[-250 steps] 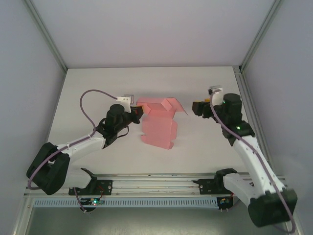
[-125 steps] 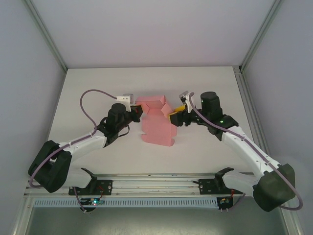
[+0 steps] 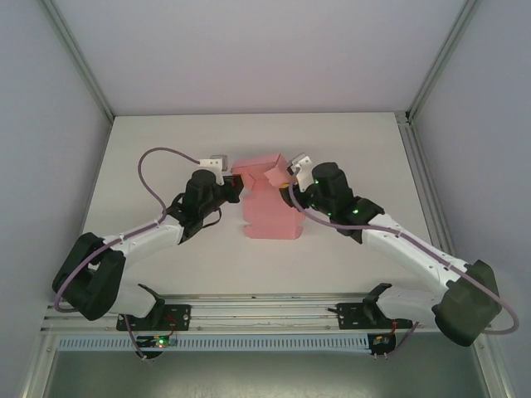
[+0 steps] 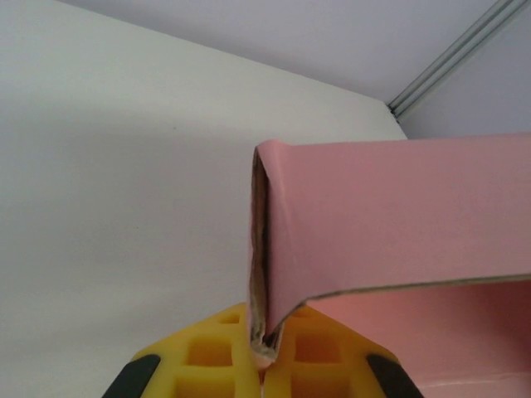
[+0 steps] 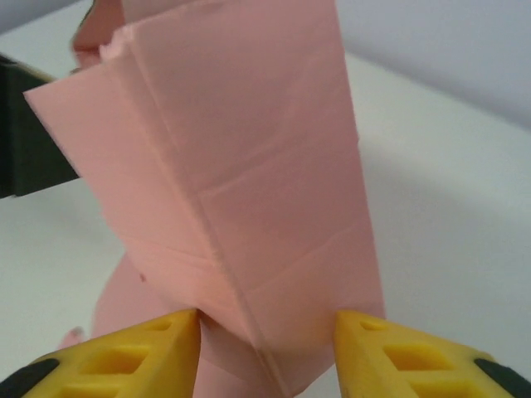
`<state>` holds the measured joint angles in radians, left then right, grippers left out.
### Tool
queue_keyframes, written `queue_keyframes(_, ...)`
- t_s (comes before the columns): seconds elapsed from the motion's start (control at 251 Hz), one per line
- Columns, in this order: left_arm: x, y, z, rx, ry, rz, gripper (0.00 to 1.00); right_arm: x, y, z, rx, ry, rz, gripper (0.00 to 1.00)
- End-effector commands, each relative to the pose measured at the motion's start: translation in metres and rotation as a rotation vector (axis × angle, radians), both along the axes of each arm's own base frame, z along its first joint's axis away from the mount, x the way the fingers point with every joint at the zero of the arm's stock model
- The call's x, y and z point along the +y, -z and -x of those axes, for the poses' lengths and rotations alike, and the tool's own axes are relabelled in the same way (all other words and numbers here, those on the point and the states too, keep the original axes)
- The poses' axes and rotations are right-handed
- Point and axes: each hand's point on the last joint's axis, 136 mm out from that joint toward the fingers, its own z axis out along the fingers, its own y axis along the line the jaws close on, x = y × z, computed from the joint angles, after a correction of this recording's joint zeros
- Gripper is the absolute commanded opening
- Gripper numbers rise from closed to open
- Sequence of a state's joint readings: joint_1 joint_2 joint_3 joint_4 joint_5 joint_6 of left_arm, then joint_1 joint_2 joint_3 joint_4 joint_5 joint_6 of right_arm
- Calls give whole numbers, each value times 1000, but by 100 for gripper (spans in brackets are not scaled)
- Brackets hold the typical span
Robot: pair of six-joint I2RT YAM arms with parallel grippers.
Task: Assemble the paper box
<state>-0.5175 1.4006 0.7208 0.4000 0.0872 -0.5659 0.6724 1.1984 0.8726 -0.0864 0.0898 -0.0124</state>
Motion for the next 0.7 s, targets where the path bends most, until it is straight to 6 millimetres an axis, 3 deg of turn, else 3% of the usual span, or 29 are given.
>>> queue_keyframes(0.0,-17,-7,1,26,20,-4,0,-20,-24,-30,-213,254,86,42)
queue_keyframes(0.08,-18,-6,0,48,-12,-13,0,-22,-28,-37,-268,338,126,34)
queue_keyframes(0.2,-18,-5,1,95,-67,-38,0,-39,-26,-50,-290,505,191,14)
queue_keyframes(0.407,-12,11,6,269,-263,-59,0,-76,-29,-60,-358,775,257,0)
queue_keyframes(0.698,6,23,14,395,-484,-43,0,-128,-32,-64,-401,997,468,0)
